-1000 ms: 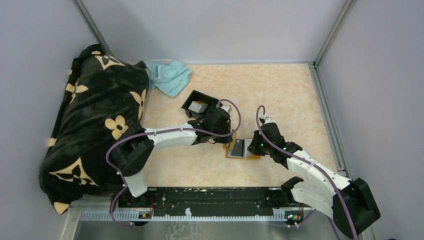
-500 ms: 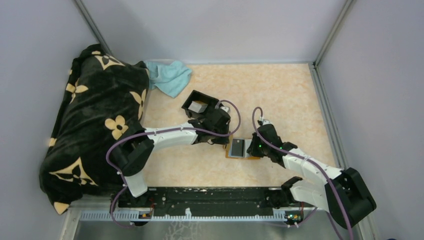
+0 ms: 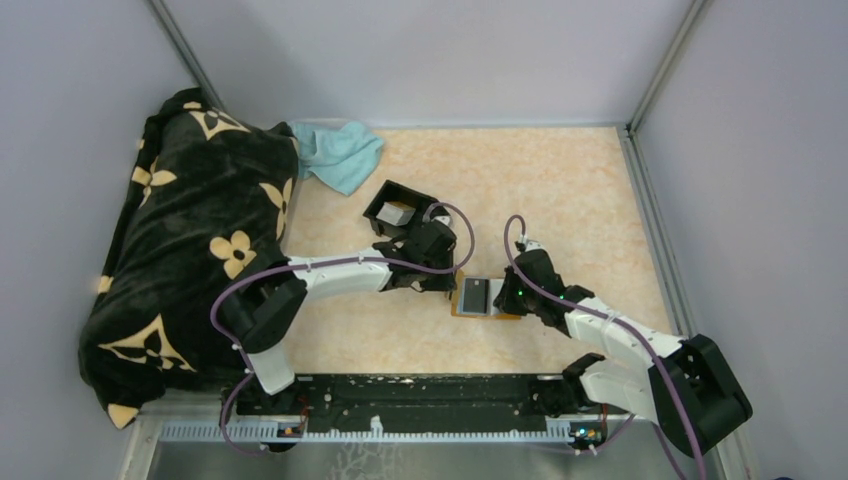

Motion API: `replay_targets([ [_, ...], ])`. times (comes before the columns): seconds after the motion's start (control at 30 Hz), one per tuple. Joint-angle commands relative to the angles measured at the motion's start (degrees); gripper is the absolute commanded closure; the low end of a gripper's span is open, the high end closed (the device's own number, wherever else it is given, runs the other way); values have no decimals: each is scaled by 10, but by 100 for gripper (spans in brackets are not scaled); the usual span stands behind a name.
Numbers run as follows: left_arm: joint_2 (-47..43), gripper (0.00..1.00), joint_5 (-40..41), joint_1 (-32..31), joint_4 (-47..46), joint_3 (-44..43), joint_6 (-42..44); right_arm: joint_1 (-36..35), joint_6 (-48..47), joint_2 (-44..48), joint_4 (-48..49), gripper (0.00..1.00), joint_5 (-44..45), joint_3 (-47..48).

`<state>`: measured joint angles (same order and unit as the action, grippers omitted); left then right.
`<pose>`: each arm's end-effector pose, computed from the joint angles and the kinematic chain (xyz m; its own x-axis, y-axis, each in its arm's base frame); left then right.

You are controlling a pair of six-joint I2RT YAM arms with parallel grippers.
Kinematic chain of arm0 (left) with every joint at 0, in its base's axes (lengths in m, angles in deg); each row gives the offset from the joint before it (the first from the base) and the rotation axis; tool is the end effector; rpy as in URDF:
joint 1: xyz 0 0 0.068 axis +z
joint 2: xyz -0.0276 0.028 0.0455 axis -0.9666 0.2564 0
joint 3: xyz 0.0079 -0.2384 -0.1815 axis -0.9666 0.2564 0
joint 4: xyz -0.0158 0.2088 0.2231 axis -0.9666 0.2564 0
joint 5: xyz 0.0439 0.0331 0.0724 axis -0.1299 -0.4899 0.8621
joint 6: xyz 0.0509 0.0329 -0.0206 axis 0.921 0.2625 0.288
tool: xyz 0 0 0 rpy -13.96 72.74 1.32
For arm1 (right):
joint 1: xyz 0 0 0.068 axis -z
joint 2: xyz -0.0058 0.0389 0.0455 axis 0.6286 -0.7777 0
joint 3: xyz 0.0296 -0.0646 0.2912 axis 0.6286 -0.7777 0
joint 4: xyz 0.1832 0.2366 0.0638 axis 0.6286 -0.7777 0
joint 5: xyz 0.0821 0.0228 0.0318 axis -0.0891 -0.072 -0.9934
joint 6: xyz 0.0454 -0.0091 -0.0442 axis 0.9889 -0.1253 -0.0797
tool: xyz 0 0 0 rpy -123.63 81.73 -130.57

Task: Put the credit cards into the card holder
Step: Turn over the card slot in the card holder.

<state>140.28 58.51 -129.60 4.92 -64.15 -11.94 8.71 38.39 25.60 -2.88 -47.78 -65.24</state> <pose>0.2476 -0.3418 0.1651 -0.8642 0.0593 -0.4997 0.2876 0.8731 -0.3937 0.1928 0.1143 0.1385 -0.8347 0.1972 -0.5141 -0.0344 0.9131 0.4062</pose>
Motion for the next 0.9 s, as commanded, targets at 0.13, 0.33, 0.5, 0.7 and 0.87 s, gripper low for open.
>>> replay_targets([
  [0.13, -27, 100, -11, 6, -24, 29, -40, 1, 0, 1, 22, 98, 3, 1],
  [0.33, -31, 100, -15, 6, -30, 34, -50, 0, 0, 3, 22, 98, 3, -3],
  [0.5, -28, 100, -29, 7, -37, 37, -56, 0, 0, 3, 24, 99, 3, -7],
  [0.7, -27, 100, -51, 10, -55, 52, -66, 0, 0, 3, 29, 99, 2, -11],
  [0.87, -40, 100, -79, 21, -92, 82, -82, 0, 0, 1, 29, 99, 3, -15],
])
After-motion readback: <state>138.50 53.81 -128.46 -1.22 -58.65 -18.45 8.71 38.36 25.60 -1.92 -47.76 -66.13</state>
